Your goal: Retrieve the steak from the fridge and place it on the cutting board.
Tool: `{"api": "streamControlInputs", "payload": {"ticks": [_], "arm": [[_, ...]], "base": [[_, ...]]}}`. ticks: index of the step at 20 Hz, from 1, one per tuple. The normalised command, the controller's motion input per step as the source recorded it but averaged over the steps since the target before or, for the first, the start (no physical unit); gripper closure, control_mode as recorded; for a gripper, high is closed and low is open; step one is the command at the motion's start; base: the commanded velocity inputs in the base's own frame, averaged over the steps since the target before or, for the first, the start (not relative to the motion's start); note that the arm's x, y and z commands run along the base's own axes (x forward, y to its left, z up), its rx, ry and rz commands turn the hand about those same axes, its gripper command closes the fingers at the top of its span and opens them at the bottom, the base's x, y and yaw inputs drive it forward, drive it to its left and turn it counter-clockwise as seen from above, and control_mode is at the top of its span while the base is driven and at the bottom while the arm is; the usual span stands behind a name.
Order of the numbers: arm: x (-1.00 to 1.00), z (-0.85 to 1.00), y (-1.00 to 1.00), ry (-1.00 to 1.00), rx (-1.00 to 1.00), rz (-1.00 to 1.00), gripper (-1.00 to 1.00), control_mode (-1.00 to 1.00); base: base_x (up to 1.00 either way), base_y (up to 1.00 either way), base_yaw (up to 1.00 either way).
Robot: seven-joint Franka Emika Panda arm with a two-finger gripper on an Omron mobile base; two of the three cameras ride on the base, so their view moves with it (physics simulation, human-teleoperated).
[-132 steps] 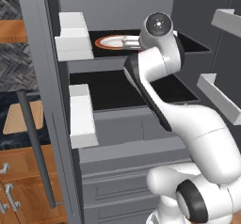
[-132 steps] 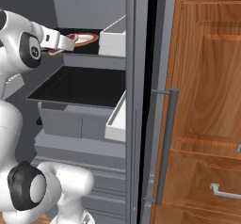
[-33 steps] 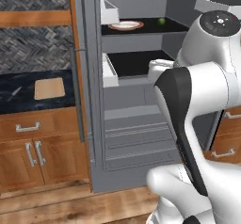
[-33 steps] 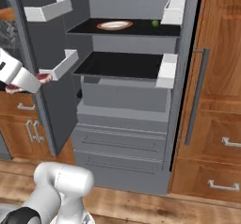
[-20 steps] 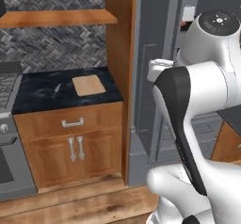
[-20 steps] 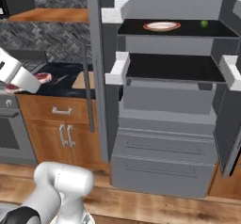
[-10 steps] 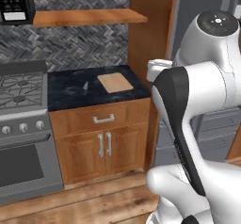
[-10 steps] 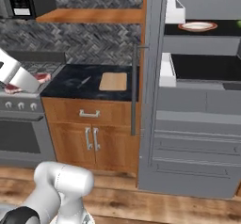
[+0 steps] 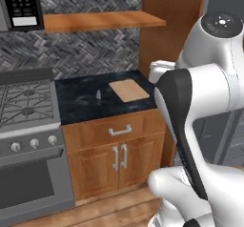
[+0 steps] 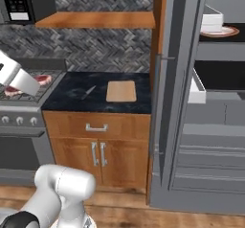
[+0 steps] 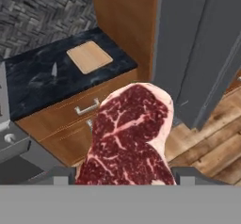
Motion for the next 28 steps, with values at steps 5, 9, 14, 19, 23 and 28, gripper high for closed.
{"api": "streamControlInputs", "payload": {"ticks": [5, 9, 14, 19, 23, 28], "arm": [[0.0, 0.0, 0.0, 0.0, 0.0, 0.0, 1.0, 1.0], [0.0, 0.0, 0.0, 0.0, 0.0, 0.0, 1.0, 1.0], [0.0, 0.0, 0.0, 0.0, 0.0, 0.0, 1.0, 1.0], [0.0, 0.0, 0.0, 0.0, 0.0, 0.0, 1.0, 1.0], [0.0, 0.0, 0.0, 0.0, 0.0, 0.0, 1.0, 1.0], [0.0, 0.0, 0.0, 0.0, 0.0, 0.0, 1.0, 1.0]], "base": [[0.65, 0.29, -0.07], [0.61, 0.19, -0.07], [0.57, 0.09, -0.05], [0.51, 0.16, -0.06], [0.46, 0.06, -0.05], [0.42, 0.02, -0.05]]}}
